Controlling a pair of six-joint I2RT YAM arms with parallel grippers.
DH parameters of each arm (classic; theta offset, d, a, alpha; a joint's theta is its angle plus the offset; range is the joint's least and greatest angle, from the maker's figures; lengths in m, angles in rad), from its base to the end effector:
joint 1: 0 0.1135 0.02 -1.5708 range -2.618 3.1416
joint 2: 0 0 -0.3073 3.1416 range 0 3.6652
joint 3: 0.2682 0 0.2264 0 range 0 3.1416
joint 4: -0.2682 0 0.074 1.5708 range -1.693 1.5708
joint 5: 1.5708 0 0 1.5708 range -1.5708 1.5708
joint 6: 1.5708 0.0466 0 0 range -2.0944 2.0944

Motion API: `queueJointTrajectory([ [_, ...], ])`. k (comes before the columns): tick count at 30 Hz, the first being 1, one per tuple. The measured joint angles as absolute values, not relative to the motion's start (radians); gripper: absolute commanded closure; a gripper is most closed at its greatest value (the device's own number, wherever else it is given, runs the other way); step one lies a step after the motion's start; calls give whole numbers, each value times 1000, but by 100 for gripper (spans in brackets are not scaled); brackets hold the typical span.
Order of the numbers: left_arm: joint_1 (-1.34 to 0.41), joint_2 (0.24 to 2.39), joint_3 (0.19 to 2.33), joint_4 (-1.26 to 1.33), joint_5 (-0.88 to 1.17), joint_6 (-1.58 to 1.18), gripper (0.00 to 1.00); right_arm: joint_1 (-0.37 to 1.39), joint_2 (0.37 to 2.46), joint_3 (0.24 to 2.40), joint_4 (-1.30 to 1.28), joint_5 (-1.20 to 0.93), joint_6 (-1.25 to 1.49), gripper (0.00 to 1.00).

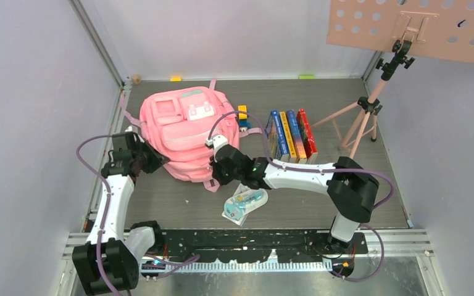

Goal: Pack the student bag
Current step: Unzip the student bag at the center of the board.

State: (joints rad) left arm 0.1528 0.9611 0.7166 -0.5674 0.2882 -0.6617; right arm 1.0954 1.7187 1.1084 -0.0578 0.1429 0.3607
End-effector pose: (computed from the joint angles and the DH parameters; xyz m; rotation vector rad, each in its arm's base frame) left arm 0.1523 0.0100 0.2847 -0.8281 2.2725 -0.5815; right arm 0.1766 0.3285 0.2671 -0.7534 2.1805 0.6205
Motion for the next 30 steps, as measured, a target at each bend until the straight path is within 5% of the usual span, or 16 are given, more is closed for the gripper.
queueJointTrajectory([
  [30, 87, 1056, 748, -550, 341, -567, 100, 1129, 1893, 1390, -193, 56, 373, 99],
])
